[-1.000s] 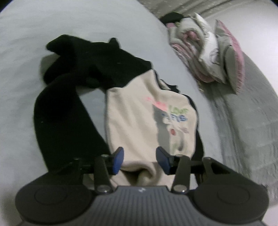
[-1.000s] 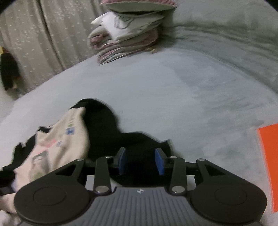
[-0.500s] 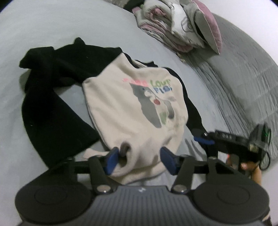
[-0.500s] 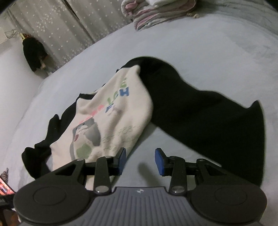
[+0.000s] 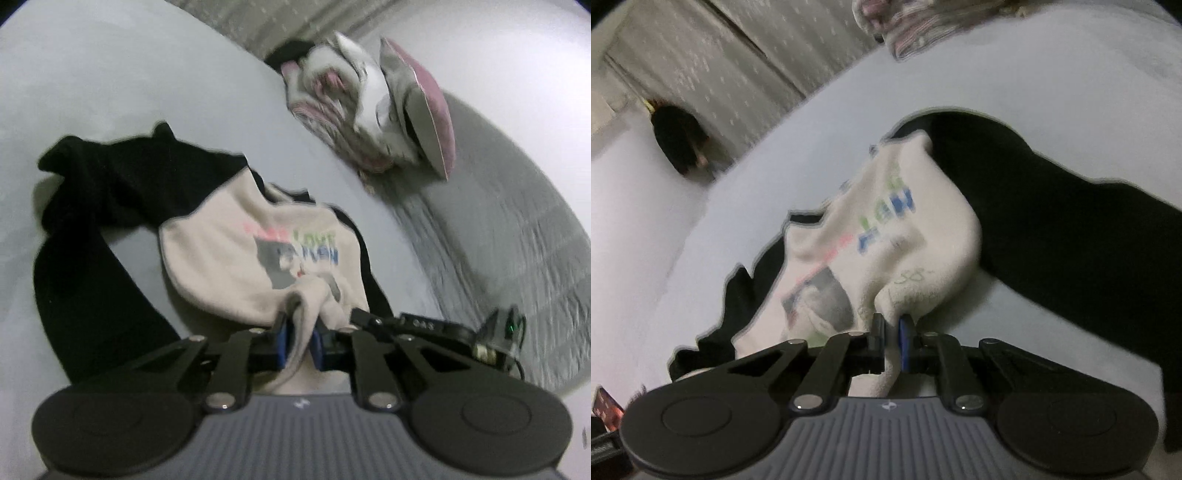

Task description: Fold clothes

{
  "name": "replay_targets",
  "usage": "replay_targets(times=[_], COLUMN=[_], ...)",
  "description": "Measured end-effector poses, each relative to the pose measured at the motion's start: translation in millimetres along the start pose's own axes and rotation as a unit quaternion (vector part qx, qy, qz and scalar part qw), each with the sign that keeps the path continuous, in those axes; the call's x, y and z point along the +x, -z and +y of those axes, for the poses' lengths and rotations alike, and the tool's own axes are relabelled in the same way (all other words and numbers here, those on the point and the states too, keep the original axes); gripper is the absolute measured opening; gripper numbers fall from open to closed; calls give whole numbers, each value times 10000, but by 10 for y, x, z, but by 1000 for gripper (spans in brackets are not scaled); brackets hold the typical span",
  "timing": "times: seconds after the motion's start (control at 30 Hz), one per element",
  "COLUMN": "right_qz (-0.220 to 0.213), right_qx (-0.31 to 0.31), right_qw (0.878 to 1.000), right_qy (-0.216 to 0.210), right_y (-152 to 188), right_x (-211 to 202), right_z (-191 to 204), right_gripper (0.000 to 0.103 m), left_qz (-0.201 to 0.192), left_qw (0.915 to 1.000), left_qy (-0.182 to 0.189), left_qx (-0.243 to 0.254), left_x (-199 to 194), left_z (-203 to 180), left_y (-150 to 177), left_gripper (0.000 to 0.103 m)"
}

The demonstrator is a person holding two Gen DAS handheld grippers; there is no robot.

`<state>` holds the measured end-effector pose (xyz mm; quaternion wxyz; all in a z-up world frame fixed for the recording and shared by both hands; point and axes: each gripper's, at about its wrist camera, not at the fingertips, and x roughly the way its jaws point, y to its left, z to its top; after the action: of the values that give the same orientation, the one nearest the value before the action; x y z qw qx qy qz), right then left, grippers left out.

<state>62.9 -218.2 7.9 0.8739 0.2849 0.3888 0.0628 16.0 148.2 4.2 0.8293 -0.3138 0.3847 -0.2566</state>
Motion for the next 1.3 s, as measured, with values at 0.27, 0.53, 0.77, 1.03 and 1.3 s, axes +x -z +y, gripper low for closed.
replay_targets(times=[0.27, 0.53, 0.77, 1.03, 1.3], right_qz=[-341, -356, -364, -149, -283], right_qx=[-98, -116, -279, -362, -259], right_qw=[9987, 9981, 9989, 9987, 9993], right_qy=[-359, -496, 8, 340, 31], right_y=[-67, -60, 2, 10, -2], right_x=[40, 94, -136, -21, 262], right_z=[212, 319, 159, -49, -71], right_gripper=[11, 29, 37, 42, 9], left_qz=[-793, -892, -922, -915, -842], left_qw=[9894, 9773, 9752, 9728, 9759], left_qy=[-841, -1637, -1628, -1702, -1744], left_qx=[-878, -1004, -1185, -1274, -1008], left_x=[-65, 120, 181, 210, 141], left_z=[322, 520, 549, 531, 507], left_y=[-188, -291, -306, -293, -253], left_gripper=[11, 10, 10, 10, 10])
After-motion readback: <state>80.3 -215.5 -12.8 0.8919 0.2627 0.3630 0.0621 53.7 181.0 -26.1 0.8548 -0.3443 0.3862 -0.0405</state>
